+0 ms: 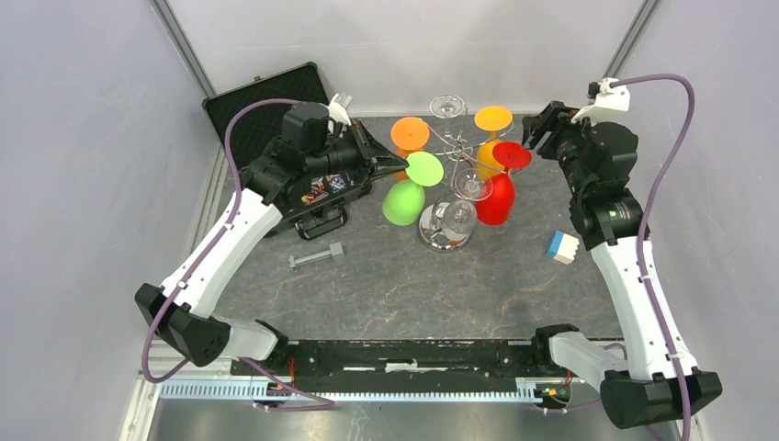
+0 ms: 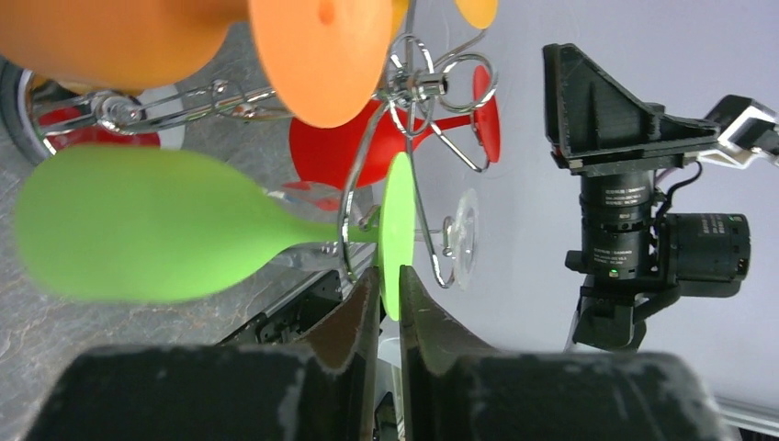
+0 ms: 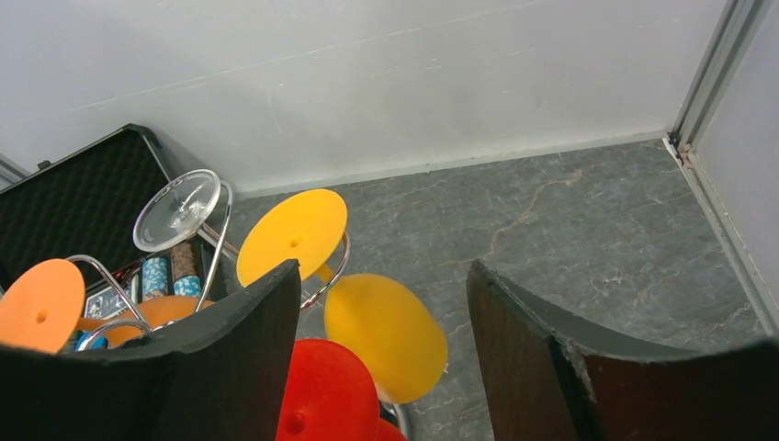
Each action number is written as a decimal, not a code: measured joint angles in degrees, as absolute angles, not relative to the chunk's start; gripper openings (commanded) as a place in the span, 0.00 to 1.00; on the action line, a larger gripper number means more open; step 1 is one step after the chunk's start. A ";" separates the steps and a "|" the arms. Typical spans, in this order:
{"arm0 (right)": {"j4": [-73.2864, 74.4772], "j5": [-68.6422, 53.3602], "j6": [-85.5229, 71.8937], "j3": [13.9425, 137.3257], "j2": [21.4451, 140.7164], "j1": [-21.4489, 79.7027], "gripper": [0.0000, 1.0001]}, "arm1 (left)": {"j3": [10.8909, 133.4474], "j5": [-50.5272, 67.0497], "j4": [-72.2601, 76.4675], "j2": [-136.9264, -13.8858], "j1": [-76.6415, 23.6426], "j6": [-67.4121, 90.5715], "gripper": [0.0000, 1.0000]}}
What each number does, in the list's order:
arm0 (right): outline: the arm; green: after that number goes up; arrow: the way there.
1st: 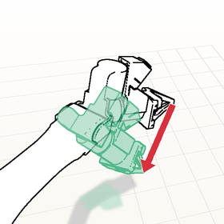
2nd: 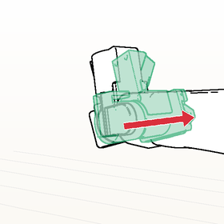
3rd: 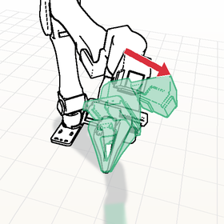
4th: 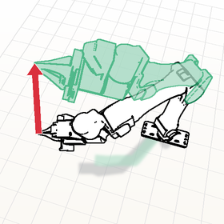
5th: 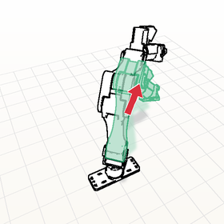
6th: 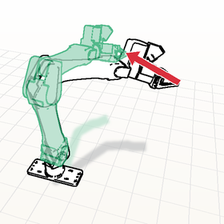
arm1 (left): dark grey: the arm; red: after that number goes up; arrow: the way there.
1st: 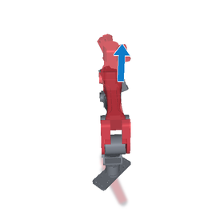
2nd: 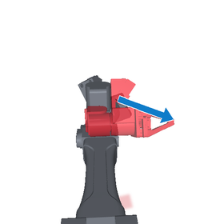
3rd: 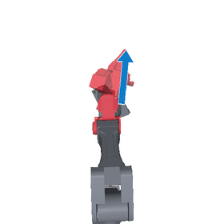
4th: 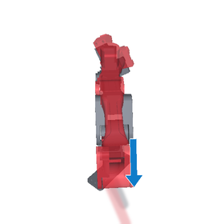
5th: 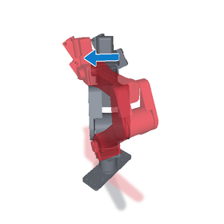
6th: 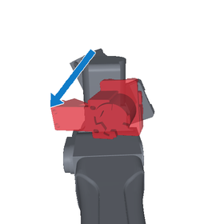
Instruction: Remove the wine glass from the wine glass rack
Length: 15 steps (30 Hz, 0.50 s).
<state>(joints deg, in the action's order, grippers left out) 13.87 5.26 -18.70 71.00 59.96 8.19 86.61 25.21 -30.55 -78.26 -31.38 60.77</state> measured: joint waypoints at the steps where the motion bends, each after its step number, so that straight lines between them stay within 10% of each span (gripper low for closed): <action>1: 13.87 5.28 -18.70 71.00 59.96 8.19 0.72 | 86.61 25.47 -30.02 -78.26 -31.38 60.80 0.16; 15: 13.89 6.79 -18.65 70.35 59.96 8.19 0.72 | 86.61 26.44 -27.42 -78.76 -31.38 60.86 0.27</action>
<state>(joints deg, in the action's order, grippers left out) 13.89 6.79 -18.65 70.35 59.96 8.19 86.61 26.44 -27.42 -78.76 -31.38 60.86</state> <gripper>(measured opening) 0.720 0.256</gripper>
